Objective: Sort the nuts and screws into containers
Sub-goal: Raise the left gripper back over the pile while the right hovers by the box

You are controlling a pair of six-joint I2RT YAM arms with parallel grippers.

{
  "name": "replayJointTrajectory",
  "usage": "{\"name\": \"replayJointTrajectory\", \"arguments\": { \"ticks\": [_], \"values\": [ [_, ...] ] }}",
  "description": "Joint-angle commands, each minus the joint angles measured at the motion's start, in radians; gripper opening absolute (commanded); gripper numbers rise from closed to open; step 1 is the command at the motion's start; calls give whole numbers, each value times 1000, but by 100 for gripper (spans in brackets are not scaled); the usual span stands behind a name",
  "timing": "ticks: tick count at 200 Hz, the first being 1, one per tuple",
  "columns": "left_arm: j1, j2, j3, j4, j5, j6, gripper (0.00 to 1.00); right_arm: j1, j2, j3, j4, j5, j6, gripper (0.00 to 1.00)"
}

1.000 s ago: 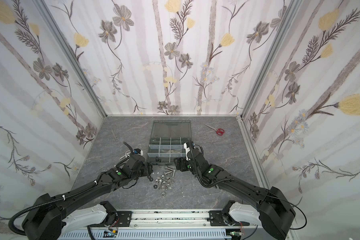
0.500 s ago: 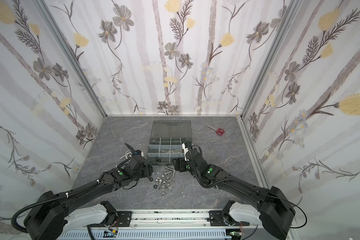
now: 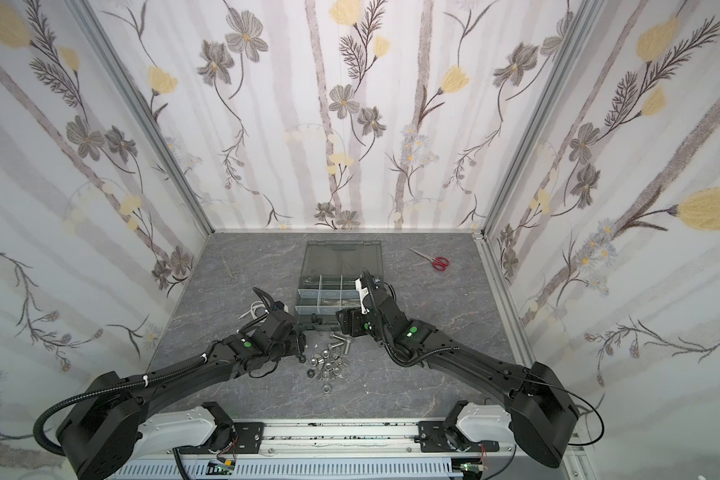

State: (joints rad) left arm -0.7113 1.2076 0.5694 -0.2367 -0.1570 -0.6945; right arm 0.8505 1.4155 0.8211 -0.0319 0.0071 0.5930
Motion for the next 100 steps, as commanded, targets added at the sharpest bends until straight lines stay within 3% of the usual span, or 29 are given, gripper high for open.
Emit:
{"name": "replayJointTrajectory", "arguments": {
  "ticks": [1,100],
  "values": [
    [-1,-9,7,12,-48,1,60,-1,6,16,20,-1,-23,76],
    [-14,-67,-48,14,-35,-22,60,74,26,-35,-30,62,14,75]
  ]
}}
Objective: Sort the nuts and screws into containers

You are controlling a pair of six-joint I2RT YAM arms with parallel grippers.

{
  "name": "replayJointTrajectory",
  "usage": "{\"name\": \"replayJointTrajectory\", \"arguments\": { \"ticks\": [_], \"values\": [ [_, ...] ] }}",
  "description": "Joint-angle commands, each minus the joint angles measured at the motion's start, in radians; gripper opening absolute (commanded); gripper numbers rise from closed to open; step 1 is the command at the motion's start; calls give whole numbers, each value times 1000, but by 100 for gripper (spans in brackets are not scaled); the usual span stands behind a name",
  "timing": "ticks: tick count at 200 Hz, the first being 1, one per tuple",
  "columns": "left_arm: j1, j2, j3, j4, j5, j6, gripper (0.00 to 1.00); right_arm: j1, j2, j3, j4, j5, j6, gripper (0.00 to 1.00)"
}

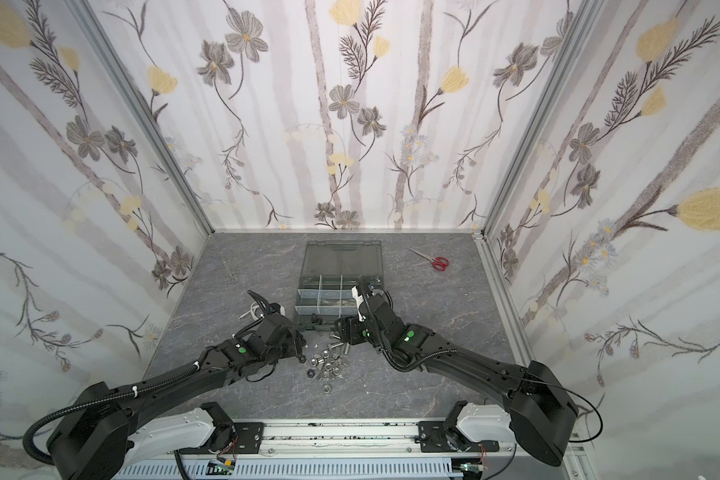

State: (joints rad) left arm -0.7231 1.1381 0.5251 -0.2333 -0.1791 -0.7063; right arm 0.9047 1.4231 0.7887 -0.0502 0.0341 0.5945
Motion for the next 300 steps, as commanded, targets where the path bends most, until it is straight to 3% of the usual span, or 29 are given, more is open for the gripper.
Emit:
{"name": "replayJointTrajectory", "arguments": {
  "ticks": [1,60,149,220,300],
  "values": [
    [-2,3,-4,12,-13,-10,60,21,19,-2,-13,36,13,75],
    [-9,9,-5,15,-23,-20,60,40,76,0,-37,55,14,75],
    [-12,6,-18,22,-30,-44,60,52,212,-1,-51,81,32,62],
    [-13,0,-23,25,-25,-51,60,56,326,14,-34,114,67,46],
    [-15,-6,-27,25,-25,-61,60,57,375,25,-6,99,69,42]
  ]
}}
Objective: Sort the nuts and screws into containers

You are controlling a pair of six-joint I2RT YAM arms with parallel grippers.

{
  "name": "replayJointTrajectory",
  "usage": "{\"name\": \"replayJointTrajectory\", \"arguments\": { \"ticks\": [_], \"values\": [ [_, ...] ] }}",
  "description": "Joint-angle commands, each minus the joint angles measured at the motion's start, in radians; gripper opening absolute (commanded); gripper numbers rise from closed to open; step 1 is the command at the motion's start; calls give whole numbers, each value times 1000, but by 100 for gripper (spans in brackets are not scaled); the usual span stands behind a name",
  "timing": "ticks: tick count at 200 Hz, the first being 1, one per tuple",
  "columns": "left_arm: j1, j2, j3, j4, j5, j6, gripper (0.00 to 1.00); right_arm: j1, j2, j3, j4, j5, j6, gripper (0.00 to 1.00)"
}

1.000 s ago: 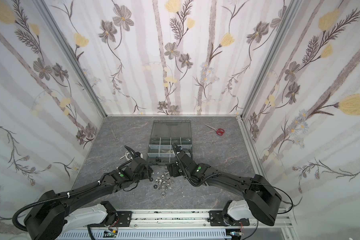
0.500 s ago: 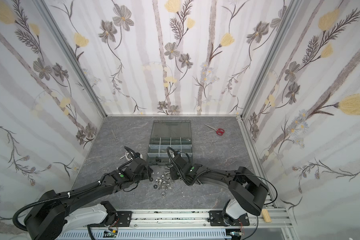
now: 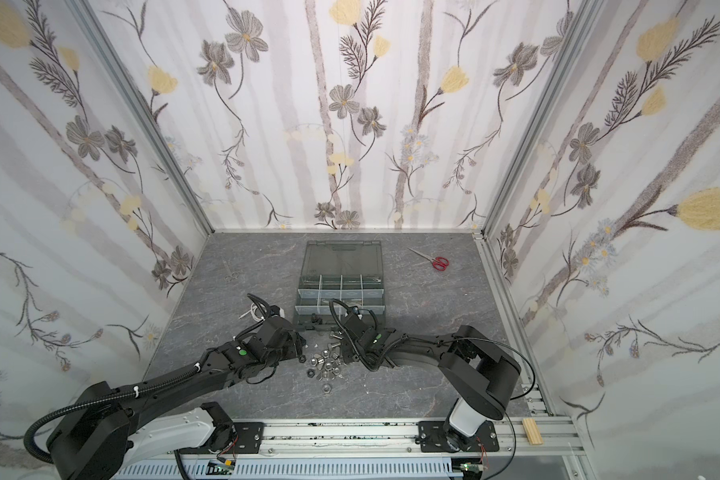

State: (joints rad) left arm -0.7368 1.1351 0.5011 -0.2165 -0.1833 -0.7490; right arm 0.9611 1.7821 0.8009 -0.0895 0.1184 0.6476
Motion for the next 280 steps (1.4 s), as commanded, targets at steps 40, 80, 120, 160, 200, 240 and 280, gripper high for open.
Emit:
{"name": "replayJointTrajectory", "arguments": {
  "ticks": [40,80,120,160,200,240,280],
  "values": [
    [-3,-3,-6,8,-18,-24,60,1,53,28,39,12,17,38],
    [-3,-5,-6,8,-22,-25,60,1,60,11,45,12,22,30],
    [-4,8,-3,9,-26,-30,60,0,50,-15,48,8,26,19],
    [-5,2,-5,9,-30,-30,60,-1,10,-35,45,7,27,13],
    [-4,-7,-9,12,-47,-41,60,-1,-66,-13,1,10,-11,11],
    [-4,-21,-6,12,-50,-41,60,-45,-153,35,-44,36,-103,10],
    [-5,-41,-19,16,-61,-58,60,-133,-139,84,-72,46,-196,10]
  ]
}}
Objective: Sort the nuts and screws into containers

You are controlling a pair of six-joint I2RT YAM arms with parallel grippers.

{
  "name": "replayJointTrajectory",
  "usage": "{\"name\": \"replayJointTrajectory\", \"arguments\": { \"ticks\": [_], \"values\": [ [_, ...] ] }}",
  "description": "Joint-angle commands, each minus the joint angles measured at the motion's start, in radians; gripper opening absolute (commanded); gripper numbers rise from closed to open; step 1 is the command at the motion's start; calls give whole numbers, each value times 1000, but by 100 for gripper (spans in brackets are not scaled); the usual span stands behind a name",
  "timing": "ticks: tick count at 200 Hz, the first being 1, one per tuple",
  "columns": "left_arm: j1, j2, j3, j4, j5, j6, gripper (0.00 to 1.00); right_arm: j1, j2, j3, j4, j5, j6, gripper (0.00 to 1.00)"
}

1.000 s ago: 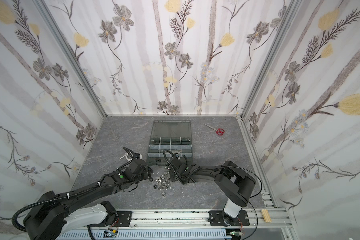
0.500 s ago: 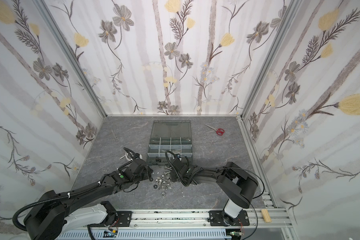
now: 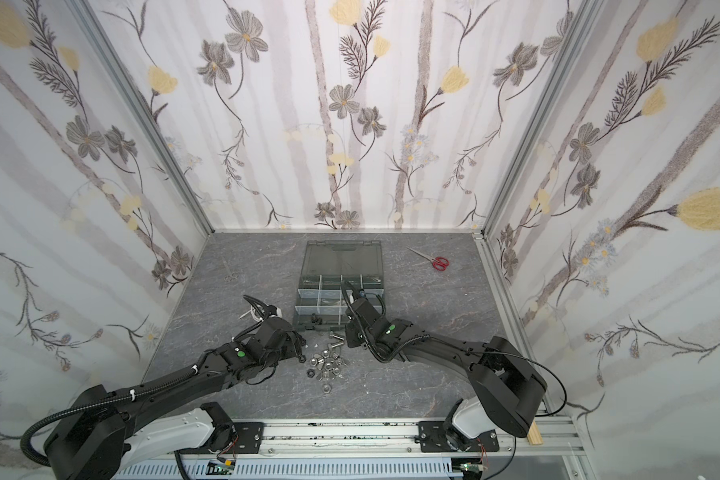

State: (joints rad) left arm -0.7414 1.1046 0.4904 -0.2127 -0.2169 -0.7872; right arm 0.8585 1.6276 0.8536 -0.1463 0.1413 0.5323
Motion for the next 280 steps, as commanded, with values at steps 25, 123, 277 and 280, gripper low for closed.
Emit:
{"name": "replayJointTrajectory", "arguments": {
  "ticks": [25,123,277,280],
  "values": [
    [0,-18,-7,12,-28,-18,60,-81,59,70,-25,28,-133,10],
    [-1,-18,-5,13,-32,-30,60,-119,149,147,-20,-7,-171,27],
    [-2,-4,10,19,-13,-24,60,-119,44,122,-24,-21,-108,50],
    [-1,-3,10,19,-13,-25,60,-119,42,121,-24,-23,-107,50]
  ]
}}
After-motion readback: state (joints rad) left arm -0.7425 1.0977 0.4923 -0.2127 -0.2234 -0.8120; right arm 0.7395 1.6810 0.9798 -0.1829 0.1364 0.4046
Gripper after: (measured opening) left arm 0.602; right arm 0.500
